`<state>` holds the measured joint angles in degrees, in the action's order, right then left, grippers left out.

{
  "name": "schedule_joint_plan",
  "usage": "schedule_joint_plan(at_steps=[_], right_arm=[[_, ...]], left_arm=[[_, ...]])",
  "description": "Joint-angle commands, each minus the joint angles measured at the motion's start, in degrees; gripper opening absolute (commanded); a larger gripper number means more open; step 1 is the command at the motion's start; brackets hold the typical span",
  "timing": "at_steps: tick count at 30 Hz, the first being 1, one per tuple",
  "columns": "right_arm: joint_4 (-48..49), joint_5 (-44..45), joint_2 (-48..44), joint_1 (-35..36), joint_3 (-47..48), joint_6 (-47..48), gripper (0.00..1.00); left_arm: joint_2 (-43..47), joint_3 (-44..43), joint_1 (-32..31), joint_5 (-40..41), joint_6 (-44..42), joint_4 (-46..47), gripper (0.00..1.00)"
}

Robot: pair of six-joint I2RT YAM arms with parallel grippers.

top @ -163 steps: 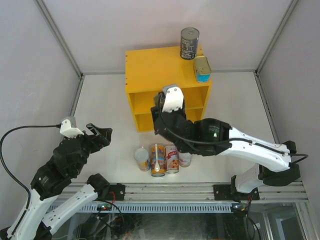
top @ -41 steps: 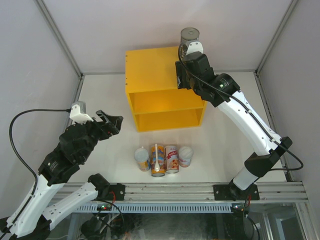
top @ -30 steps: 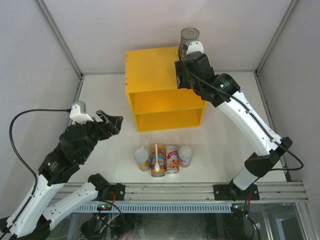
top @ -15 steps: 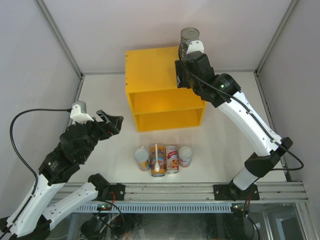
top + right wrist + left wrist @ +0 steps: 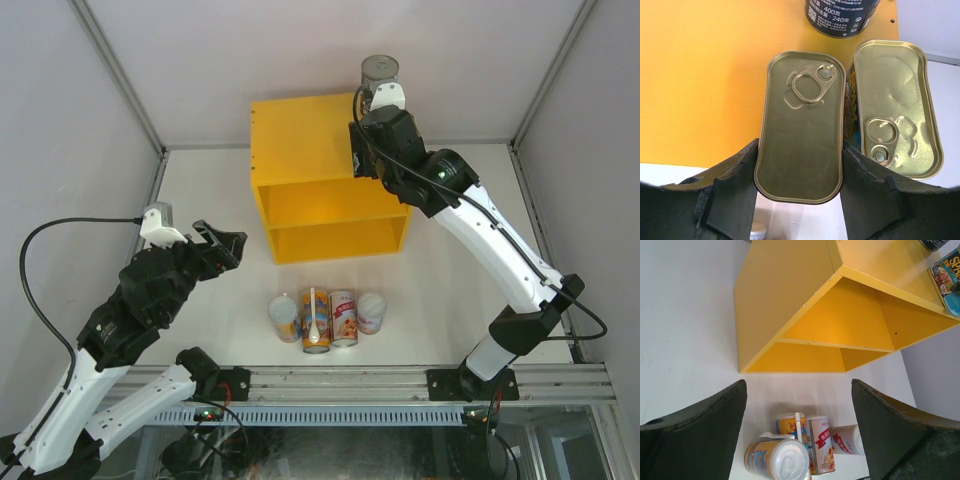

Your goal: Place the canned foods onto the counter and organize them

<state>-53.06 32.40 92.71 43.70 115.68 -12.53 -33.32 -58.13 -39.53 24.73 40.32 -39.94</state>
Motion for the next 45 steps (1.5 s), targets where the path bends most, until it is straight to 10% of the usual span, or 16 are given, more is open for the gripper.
schedule_joint_plan(at_steps=[1,45], right_arm=[[2.1,1.9,-1.0,0.2,2.6,0.5,0.43],[1.8,0.2,1.1,-1.8,3.9,1.0,0.63]], left_arm=[[0.2,-2.9,0.0,-0.7,-1.6,1.1,0.89],[-0.4,-2.2,1.6,-2.8,-2.9,1.8,0.9]])
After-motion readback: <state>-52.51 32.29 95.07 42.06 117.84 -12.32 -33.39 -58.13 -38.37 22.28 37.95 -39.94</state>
